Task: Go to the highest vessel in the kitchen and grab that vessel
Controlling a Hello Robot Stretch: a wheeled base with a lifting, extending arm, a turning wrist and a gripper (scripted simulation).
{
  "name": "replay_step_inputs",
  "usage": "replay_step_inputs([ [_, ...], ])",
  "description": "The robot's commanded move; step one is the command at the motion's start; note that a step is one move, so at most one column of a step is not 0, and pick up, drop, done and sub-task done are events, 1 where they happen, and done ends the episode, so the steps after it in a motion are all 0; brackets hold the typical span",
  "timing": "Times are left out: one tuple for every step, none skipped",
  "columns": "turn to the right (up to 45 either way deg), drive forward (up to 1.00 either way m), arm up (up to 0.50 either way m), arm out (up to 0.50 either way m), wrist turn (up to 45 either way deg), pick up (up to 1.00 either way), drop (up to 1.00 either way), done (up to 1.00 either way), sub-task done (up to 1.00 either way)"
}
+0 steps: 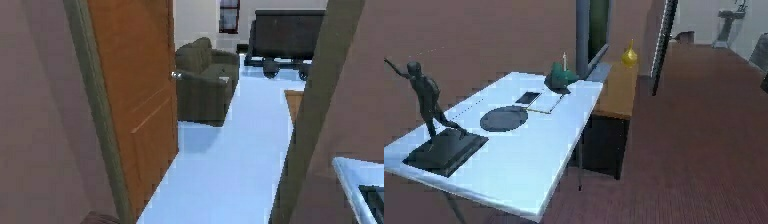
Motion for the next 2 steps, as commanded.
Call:
replay_step_inputs([
  [9.0, 0.0, 0.0, 0.0, 0.0, 0.0, 0.0, 0.0, 0.0],
  [0.0, 0.7, 0.0, 0.0, 0.0, 0.0, 0.0, 0.0, 0.0],
])
